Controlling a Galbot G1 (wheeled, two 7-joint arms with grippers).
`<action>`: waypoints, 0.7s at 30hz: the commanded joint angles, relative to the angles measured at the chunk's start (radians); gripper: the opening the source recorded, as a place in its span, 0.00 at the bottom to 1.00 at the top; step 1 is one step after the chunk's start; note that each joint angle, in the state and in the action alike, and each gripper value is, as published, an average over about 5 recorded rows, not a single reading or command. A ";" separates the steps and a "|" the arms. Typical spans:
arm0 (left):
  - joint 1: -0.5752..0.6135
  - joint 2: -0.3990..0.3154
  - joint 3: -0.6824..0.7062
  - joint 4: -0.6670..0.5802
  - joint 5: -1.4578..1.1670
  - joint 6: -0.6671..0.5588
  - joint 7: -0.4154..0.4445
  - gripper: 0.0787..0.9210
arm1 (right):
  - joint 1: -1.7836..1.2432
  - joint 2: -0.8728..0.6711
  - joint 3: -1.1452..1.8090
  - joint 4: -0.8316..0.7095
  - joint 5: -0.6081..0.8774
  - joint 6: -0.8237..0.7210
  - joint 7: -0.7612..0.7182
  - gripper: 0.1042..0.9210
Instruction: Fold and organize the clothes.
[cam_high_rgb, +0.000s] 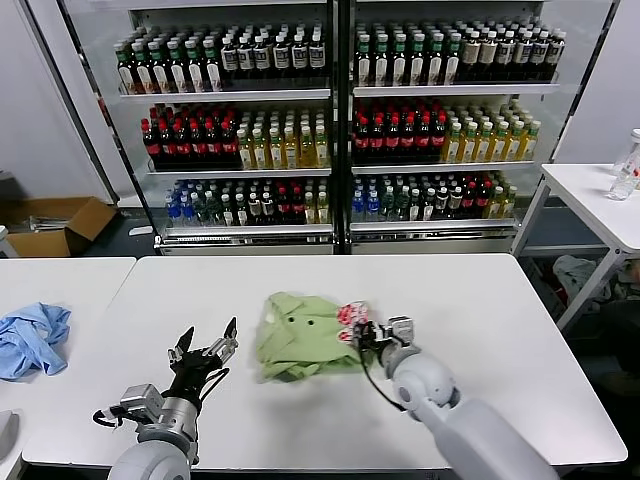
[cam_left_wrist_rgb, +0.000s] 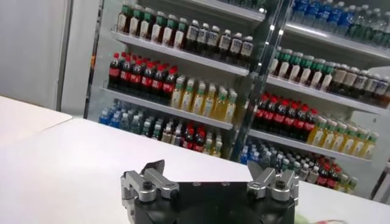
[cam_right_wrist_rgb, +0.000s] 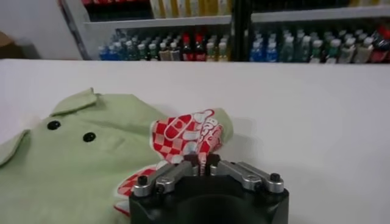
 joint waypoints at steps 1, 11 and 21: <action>0.011 0.010 0.003 -0.009 0.034 -0.001 0.003 0.88 | 0.012 -0.218 0.109 0.031 -0.155 0.057 -0.161 0.07; 0.050 0.006 -0.002 -0.055 0.073 -0.004 0.010 0.88 | -0.371 -0.240 0.364 0.344 -0.454 0.421 -0.081 0.27; 0.123 -0.005 -0.013 -0.150 0.118 -0.019 0.032 0.88 | -0.623 -0.202 0.590 0.536 -0.463 0.514 -0.086 0.62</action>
